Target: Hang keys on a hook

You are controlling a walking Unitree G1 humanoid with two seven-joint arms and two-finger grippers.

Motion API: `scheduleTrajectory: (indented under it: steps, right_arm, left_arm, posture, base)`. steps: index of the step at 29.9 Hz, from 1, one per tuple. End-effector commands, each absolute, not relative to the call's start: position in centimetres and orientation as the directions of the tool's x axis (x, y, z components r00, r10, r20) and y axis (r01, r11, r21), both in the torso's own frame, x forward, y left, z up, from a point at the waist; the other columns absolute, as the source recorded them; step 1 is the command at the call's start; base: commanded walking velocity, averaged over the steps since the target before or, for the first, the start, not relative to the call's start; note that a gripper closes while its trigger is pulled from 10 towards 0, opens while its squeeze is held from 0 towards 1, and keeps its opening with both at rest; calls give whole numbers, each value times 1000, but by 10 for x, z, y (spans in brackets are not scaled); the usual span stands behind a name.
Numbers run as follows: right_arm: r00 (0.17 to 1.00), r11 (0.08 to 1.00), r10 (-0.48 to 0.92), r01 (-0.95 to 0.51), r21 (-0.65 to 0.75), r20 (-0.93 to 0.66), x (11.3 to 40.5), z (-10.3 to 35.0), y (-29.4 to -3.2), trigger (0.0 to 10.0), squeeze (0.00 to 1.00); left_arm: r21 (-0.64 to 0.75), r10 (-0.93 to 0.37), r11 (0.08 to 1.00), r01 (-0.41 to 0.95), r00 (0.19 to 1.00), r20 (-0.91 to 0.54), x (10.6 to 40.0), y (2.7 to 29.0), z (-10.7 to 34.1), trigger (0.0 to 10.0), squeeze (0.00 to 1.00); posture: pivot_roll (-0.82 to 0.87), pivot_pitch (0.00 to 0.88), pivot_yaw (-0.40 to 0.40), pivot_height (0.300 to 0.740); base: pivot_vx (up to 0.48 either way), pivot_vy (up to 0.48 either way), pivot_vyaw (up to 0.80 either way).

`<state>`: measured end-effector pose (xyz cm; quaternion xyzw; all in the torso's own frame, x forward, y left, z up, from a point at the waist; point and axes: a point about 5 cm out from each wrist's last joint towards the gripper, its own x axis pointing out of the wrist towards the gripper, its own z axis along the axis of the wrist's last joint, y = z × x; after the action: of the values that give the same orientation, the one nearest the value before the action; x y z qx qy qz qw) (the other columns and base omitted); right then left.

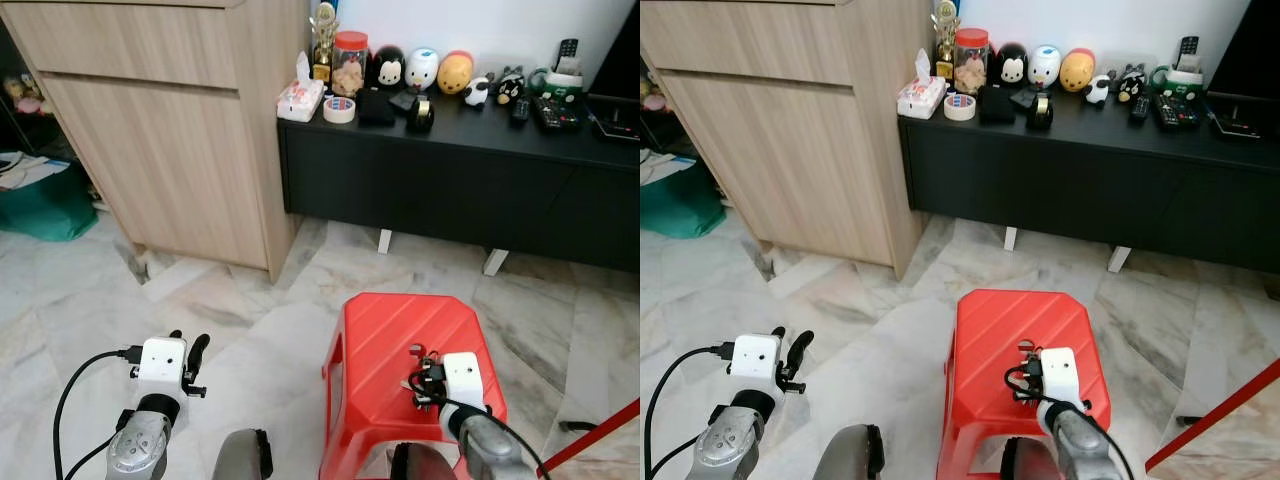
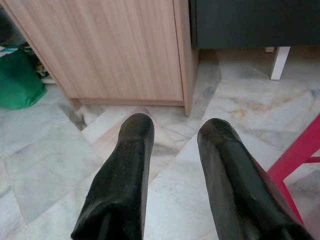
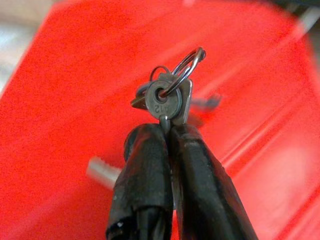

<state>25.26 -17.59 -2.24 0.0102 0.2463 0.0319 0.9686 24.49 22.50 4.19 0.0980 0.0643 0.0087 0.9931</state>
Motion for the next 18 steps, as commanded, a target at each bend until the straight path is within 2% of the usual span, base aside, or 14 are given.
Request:
scheduleTrajectory:
  steps: [1,10,16,18]
  right_arm:
    - [934,998,7,14,55,-358,258,-6,-175,10000,0]
    - [945,990,-137,144,1,-298,259,3,-186,10000,0]
    - [952,987,-156,161,-4,-263,261,10,-188,10000,0]
    - [951,985,-165,171,0,-263,261,10,-188,10000,0]
  left_arm:
    - [208,32,978,-2,990,-141,243,224,38,10000,0]
    - [205,38,979,-9,990,-137,242,223,36,10000,0]
    - [204,44,979,-15,989,-141,242,223,34,10000,0]
    - [203,46,979,-16,988,-144,242,223,32,10000,0]
  posture:
    - [96,30,-37,599]
    - [93,22,-47,599]
    - [89,10,-49,599]
    - [88,4,-49,613]
  base:
    - [0,0,0]
    - [0,0,0]
    - [0,0,0]
    - [0,0,0]
